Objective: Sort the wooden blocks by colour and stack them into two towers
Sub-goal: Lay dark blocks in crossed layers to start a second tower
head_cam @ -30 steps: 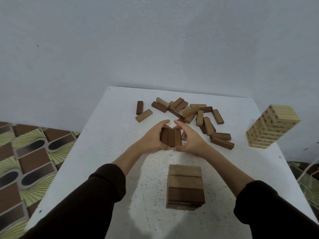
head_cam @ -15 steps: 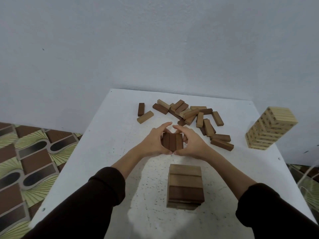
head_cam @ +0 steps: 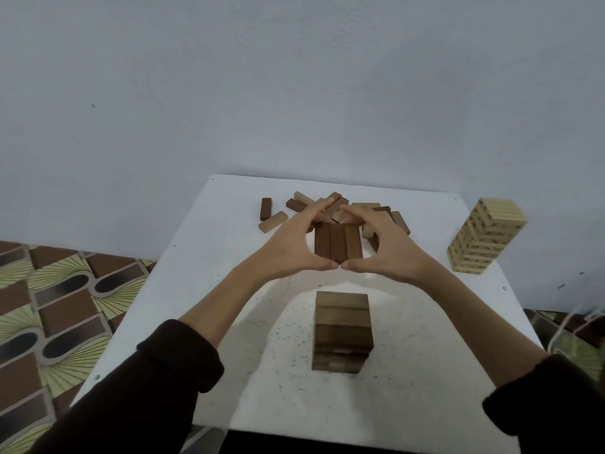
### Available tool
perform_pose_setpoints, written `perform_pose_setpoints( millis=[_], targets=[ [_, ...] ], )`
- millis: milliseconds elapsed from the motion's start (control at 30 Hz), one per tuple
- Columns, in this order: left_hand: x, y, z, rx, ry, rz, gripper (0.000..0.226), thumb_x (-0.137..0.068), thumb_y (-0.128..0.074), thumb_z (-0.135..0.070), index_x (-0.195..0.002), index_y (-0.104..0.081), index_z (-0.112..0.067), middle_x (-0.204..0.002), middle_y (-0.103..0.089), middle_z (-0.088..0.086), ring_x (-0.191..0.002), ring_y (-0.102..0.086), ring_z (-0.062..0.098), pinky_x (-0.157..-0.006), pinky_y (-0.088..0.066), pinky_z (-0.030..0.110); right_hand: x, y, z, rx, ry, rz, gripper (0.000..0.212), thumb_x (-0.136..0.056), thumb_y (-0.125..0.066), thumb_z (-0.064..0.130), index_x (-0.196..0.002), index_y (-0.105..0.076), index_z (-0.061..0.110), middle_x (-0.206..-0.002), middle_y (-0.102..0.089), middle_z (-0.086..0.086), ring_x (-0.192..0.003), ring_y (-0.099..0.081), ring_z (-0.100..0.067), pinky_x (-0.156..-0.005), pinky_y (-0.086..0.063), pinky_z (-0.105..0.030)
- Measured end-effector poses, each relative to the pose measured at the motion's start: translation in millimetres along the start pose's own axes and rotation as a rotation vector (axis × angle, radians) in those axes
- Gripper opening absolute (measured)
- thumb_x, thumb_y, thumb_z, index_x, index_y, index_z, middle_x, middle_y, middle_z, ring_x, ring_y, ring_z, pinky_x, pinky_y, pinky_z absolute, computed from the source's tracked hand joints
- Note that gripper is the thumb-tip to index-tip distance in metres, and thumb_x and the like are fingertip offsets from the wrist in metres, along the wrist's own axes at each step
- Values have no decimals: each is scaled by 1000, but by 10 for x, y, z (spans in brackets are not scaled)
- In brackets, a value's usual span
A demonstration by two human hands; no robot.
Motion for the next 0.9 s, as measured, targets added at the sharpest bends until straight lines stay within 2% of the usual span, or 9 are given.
perform_pose_setpoints(
  millis=[100, 267, 433, 533, 700, 800, 900],
  targets=[
    [206, 5, -222, -24, -34, 1, 95, -65, -84, -12, -138, -30, -40, -118, -54, -13, -113, -49, -5, -96, -36, 5, 204, 20, 175, 12, 24, 5, 86, -67, -83, 26, -140, -38, 31, -124, -49, 11, -119, -43, -9, -98, -35, -25],
    [549, -89, -343, -88, -30, 44, 98, -65, -86, -21, -144, -30, -35, -115, -54, -15, -111, -49, -2, -95, -37, 8, 555, -37, 325, 70, 8, 44, 86, -69, -82, 25, -140, -35, 34, -125, -47, 13, -116, -42, -2, -92, -31, -12],
    [727, -213, -335, -120, -17, 71, 97, -65, -86, -21, -143, -30, -35, -117, -55, -12, -110, -50, 1, -95, -36, 9, 746, -156, 338, 96, -5, 95, 85, -70, -82, 27, -139, -33, 38, -121, -46, 16, -116, -41, -5, -97, -33, -22],
    [772, -271, -295, -134, 3, 89, 99, -65, -86, -23, -144, -28, -34, -118, -55, -11, -112, -50, 4, -100, -37, 17, 797, -202, 324, 101, -19, 108, 85, -70, -81, 27, -139, -33, 37, -124, -47, 12, -117, -40, -7, -99, -34, -25],
    [803, -306, -279, -148, 16, 96, 100, -67, -85, -25, -146, -26, -30, -121, -53, -9, -117, -47, 8, -106, -37, 30, 837, -223, 324, 110, -16, 108, 83, -72, -80, 27, -139, -32, 36, -128, -46, 7, -119, -38, -9, -99, -32, -24],
    [824, -313, -271, -142, 20, 104, 102, -67, -85, -27, -147, -23, -28, -125, -51, -8, -120, -46, 9, -108, -36, 31, 851, -233, 316, 125, -12, 117, 85, -72, -80, 31, -141, -30, 34, -128, -45, 8, -118, -38, -8, -97, -31, -21],
    [858, -296, -266, -131, 35, 98, 105, -66, -86, -28, -148, -21, -26, -129, -48, -5, -123, -44, 9, -109, -33, 26, 873, -233, 287, 118, -20, 128, 90, -70, -81, 37, -142, -28, 36, -127, -42, 13, -117, -38, -2, -95, -29, -15]
  ],
)
Point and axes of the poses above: each hand's wrist, its own x-axis away from the middle knuckle, its own y-axis out of the back of the hand, z = x × y, the point moved 7 cm from there along -x, towards the middle knuckle
